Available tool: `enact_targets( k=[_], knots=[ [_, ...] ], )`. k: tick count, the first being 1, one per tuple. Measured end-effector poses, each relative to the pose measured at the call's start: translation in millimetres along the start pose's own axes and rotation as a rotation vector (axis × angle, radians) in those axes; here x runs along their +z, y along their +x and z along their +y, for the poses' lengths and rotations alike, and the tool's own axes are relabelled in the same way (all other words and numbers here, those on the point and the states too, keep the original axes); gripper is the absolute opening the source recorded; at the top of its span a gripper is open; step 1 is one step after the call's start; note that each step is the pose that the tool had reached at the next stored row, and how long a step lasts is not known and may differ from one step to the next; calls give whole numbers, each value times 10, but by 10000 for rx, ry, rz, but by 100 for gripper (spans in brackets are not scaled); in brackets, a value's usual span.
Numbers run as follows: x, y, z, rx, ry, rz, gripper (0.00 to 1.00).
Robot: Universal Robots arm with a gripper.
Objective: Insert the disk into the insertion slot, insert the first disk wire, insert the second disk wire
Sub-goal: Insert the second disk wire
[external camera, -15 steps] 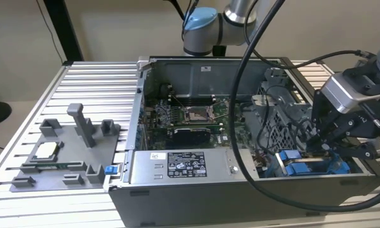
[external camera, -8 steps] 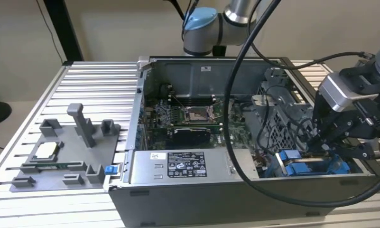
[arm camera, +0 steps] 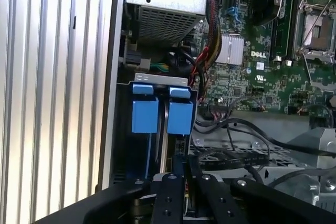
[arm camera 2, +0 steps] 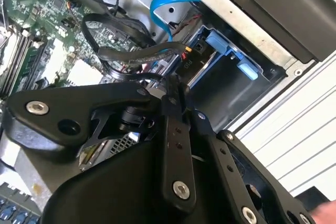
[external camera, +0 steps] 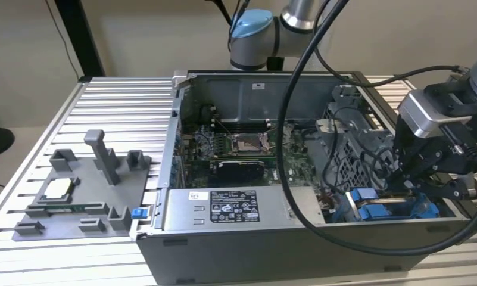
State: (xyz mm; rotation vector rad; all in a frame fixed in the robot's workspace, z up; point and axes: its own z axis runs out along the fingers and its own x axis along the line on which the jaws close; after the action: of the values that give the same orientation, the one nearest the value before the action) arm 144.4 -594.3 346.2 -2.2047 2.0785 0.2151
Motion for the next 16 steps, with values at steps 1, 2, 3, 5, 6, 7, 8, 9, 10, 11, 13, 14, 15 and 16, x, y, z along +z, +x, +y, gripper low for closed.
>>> enact_targets(
  k=[1, 2, 3, 5, 6, 7, 8, 9, 10, 11, 13, 14, 15, 16],
  knots=[
    [2, -3, 0, 16, 2, -1, 0],
    [5, -4, 0, 17, 3, -2, 0],
    [8, -5, 0, 20, 4, -3, 0],
    [12, -6, -1, 20, 8, -1, 0],
    [16, -7, -1, 21, 12, 2, 0],
    [18, -7, -1, 21, 15, 3, 0],
    [20, -7, -2, 21, 18, 4, 0],
    [22, -7, -2, 20, 21, 5, 0],
    [24, -6, -2, 21, 24, 4, 0],
    [26, -6, -3, 21, 26, 4, 0],
    [31, -5, -6, 24, 30, 3, 0],
    [32, -5, -8, 25, 31, 4, 0],
    [34, -4, -10, 27, 33, 4, 0],
    [36, -3, -11, 28, 35, 4, 0]
  ],
)
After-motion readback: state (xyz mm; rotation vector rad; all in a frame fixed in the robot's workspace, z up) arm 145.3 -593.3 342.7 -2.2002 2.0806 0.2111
